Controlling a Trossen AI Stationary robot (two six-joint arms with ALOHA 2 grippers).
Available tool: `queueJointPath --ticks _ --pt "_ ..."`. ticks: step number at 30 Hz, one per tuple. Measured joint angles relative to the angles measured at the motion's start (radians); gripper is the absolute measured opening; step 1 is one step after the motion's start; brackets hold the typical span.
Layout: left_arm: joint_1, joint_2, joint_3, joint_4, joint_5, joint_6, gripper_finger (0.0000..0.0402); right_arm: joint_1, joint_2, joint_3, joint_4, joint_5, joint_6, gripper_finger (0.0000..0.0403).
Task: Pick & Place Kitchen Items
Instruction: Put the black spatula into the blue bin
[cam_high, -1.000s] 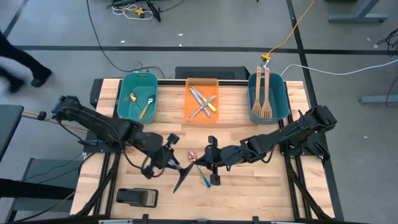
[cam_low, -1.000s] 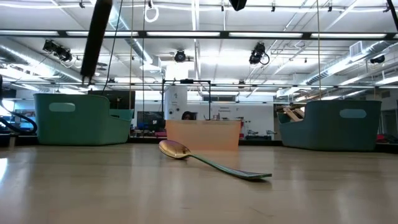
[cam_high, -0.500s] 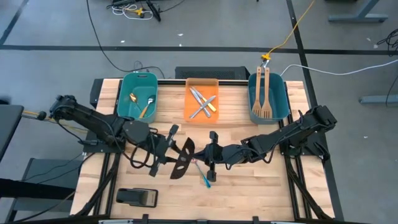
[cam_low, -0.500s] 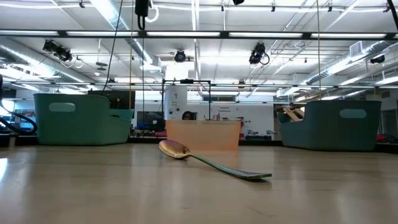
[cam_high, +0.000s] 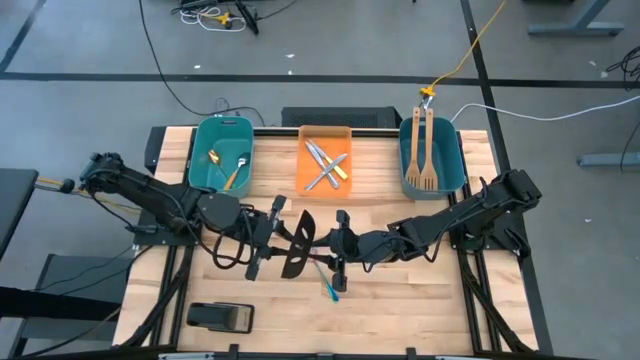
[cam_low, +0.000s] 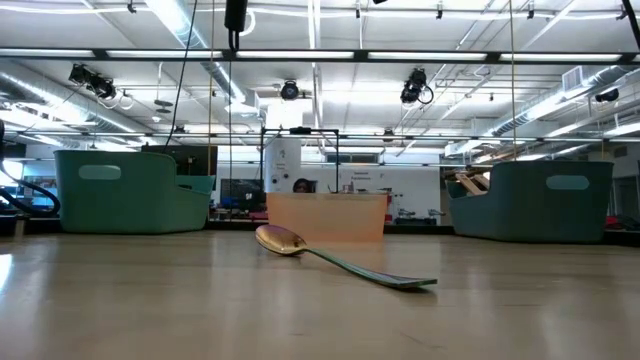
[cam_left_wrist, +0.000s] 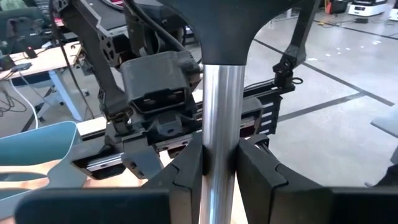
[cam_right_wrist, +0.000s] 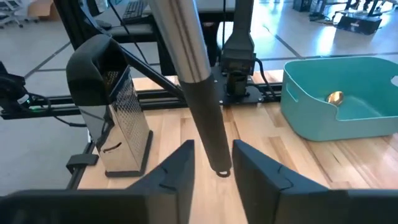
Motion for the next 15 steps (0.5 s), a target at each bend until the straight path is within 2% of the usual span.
queueJointPath --ticks 7,15 --pt "0.000 0.000 0.000 0.003 -0.019 -0.004 0.0079 0.000 0.000 0.000 0.022 0.001 -0.009 0.0159" --pt "0.000 0.000 0.000 0.016 -0.028 -0.004 0.0079 0.000 0.000 0.000 0.042 0.001 -0.022 0.0167"
